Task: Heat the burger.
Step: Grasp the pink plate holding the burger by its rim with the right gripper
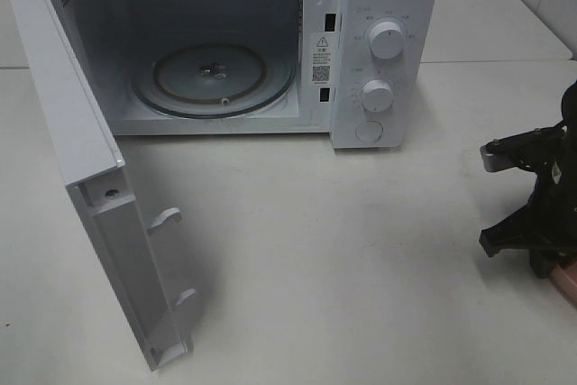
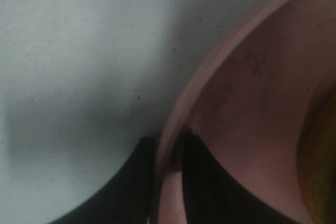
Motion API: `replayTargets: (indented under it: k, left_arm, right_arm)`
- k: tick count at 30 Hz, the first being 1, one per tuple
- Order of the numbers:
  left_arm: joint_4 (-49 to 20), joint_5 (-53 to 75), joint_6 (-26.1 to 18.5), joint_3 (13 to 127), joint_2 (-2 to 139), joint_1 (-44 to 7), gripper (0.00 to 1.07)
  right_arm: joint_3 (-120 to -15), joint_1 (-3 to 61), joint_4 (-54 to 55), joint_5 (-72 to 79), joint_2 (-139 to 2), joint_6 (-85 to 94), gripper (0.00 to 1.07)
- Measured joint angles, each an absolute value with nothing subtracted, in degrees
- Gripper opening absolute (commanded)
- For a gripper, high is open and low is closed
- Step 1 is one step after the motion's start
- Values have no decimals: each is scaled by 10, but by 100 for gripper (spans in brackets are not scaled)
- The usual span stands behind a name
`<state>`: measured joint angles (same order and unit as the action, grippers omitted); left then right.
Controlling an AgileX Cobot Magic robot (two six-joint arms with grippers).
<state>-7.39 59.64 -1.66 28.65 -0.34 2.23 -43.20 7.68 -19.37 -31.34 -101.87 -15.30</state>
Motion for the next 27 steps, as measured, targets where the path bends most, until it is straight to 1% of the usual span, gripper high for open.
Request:
replayTargets:
  k: [6, 10, 13, 27]
  left_arm:
    - [-74, 596, -17, 286, -3, 22, 98]
    - [-74, 596, -17, 286, -3, 22, 98]
    - [-74, 596, -17, 286, -3, 22, 98]
    - [-74, 596, -17, 286, -3, 22, 98]
  right_arm:
    - [-432, 89, -211, -333, -1004, -170, 0]
    - [-432, 113, -244, -363, -996, -202, 0]
    - [-432, 143, -285, -392, -996, -242, 0]
    - [-430, 227, -329, -474, -988, -295, 0]
